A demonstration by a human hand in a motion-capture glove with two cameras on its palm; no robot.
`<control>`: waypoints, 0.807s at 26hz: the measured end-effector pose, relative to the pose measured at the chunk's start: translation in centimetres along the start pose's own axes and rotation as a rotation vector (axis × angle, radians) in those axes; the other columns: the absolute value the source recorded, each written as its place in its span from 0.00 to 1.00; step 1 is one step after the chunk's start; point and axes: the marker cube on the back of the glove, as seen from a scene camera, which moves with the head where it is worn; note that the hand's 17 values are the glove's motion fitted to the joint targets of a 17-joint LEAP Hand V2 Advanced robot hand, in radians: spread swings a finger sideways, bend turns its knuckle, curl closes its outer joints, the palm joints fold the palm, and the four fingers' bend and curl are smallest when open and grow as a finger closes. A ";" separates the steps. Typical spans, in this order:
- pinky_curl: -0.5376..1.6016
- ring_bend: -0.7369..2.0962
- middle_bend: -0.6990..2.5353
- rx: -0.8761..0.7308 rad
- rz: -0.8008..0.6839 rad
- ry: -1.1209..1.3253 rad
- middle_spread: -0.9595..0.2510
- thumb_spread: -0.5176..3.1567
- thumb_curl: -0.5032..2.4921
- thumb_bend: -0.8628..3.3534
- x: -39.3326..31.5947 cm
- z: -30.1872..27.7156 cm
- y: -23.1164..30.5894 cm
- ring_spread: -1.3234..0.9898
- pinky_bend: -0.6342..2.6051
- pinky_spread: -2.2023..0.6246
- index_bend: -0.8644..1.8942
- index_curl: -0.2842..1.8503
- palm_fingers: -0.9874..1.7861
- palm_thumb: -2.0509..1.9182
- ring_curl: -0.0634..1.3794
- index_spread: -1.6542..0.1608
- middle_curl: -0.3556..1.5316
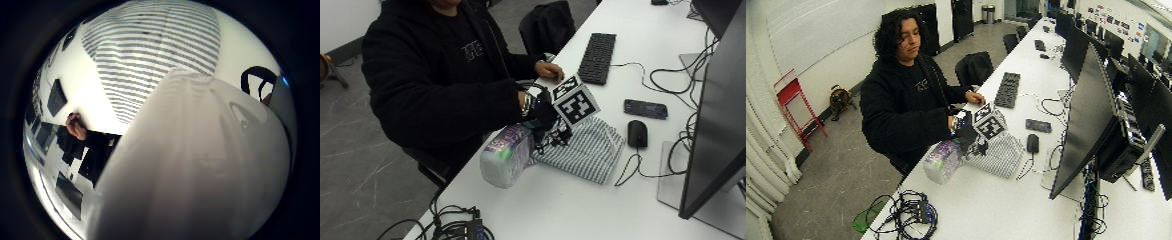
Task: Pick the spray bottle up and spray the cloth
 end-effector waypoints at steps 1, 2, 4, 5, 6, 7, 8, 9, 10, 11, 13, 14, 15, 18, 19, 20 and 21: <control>0.44 0.51 0.39 -0.015 0.009 0.016 0.61 0.25 0.40 0.20 -0.3 0.2 -0.3 0.48 0.33 0.66 0.42 0.38 0.85 0.74 0.36 0.76 0.47; 0.44 0.51 0.39 -0.029 0.017 0.031 0.61 0.25 0.40 0.20 -0.6 0.5 -0.6 0.48 0.33 0.66 0.42 0.38 0.85 0.74 0.36 0.76 0.47; 0.44 0.50 0.39 -0.060 0.026 0.052 0.61 0.25 0.40 0.20 -1.1 1.0 -1.3 0.47 0.33 0.66 0.42 0.38 0.85 0.74 0.36 0.75 0.46; 0.44 0.50 0.39 -0.076 0.028 0.059 0.61 0.25 0.40 0.20 -1.3 1.3 -1.6 0.47 0.33 0.66 0.42 0.38 0.85 0.74 0.36 0.75 0.46; 0.43 0.50 0.39 -0.092 0.030 0.064 0.61 0.25 0.40 0.20 -1.6 1.5 -2.0 0.47 0.33 0.66 0.42 0.38 0.85 0.74 0.36 0.75 0.46; 0.43 0.50 0.39 -0.109 0.033 0.068 0.61 0.25 0.40 0.20 -1.8 1.8 -2.3 0.47 0.33 0.66 0.42 0.38 0.85 0.74 0.36 0.76 0.46; 0.43 0.50 0.39 -0.124 0.038 0.075 0.61 0.24 0.41 0.20 -2.0 2.0 -2.6 0.47 0.33 0.66 0.42 0.38 0.85 0.74 0.36 0.76 0.46; 0.43 0.50 0.39 -0.139 0.044 0.082 0.61 0.24 0.41 0.20 -2.2 2.2 -3.0 0.47 0.33 0.66 0.42 0.38 0.85 0.74 0.36 0.75 0.46; 0.43 0.50 0.39 -0.151 0.051 0.091 0.61 0.24 0.41 0.20 -2.4 2.4 -3.3 0.47 0.33 0.66 0.42 0.38 0.85 0.74 0.36 0.75 0.46; 0.43 0.50 0.39 -0.162 0.058 0.099 0.61 0.24 0.41 0.20 -2.5 2.6 -3.5 0.47 0.33 0.66 0.41 0.38 0.85 0.74 0.36 0.75 0.46; 0.43 0.50 0.39 -0.182 0.072 0.113 0.61 0.24 0.41 0.20 -2.7 2.9 -4.0 0.47 0.33 0.66 0.41 0.38 0.85 0.74 0.36 0.75 0.46; 0.43 0.50 0.39 -0.191 0.077 0.119 0.60 0.24 0.41 0.20 -2.7 3.1 -4.2 0.47 0.33 0.66 0.41 0.38 0.85 0.74 0.36 0.75 0.46; 0.43 0.50 0.39 -0.200 0.082 0.124 0.60 0.24 0.41 0.20 -2.8 3.2 -4.4 0.47 0.33 0.66 0.41 0.38 0.85 0.74 0.36 0.75 0.46; 0.43 0.50 0.39 -0.210 0.096 0.129 0.60 0.24 0.41 0.20 -2.9 3.4 -4.6 0.47 0.33 0.66 0.41 0.38 0.85 0.74 0.35 0.75 0.46; 0.43 0.50 0.39 -0.205 0.097 0.129 0.60 0.24 0.41 0.20 -2.9 3.3 -4.5 0.47 0.33 0.66 0.41 0.38 0.85 0.74 0.35 0.75 0.46; 0.43 0.49 0.39 -0.195 0.096 0.127 0.60 0.24 0.41 0.20 -2.9 3.0 -4.4 0.47 0.33 0.66 0.41 0.38 0.85 0.74 0.35 0.75 0.46; 0.43 0.49 0.39 -0.177 0.091 0.121 0.60 0.24 0.41 0.20 -3.0 2.7 -4.2 0.47 0.33 0.66 0.41 0.38 0.85 0.74 0.35 0.75 0.46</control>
